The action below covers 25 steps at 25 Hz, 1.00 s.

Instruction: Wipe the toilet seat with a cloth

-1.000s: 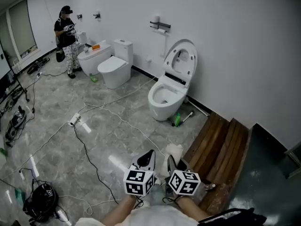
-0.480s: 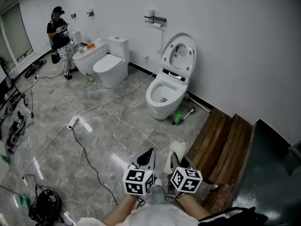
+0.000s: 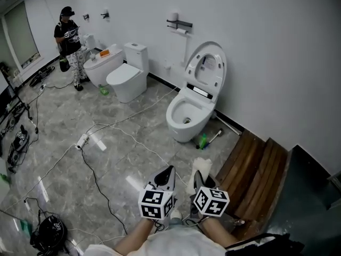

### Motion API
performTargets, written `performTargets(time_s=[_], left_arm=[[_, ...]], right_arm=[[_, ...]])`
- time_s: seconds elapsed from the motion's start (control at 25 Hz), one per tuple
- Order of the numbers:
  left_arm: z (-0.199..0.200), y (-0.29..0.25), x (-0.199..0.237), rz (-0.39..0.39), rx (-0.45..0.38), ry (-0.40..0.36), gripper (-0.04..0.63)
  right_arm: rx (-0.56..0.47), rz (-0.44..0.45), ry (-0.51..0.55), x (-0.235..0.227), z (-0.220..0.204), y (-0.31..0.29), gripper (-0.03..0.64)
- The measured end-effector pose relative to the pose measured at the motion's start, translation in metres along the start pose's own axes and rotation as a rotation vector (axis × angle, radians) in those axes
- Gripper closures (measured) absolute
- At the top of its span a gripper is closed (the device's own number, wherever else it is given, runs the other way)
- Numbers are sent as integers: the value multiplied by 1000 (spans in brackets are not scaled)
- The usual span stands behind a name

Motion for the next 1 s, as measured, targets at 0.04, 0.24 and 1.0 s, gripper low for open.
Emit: performTargets(time_s=[0.04,0.24,1.0], left_arm=[[3,-6,3,5,-3,0,586],[17,-36,9,22,-13,-4,586],[39,-133,44,-14,3,43,586]], right_arm=[[-5,7,1,0,5,-6,517],[-1,36,2,-10,25,-39,517],[39,0,21,-33,65,-120,517]])
Point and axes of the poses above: the fingertips, and each gripper's own axes: y backward along the fingers, x to its left, z out of its top, the point moved 10 cm from there along y, backward along the fingers, and after that the axes turned 4 degrees about y, right-handed, at the moved point
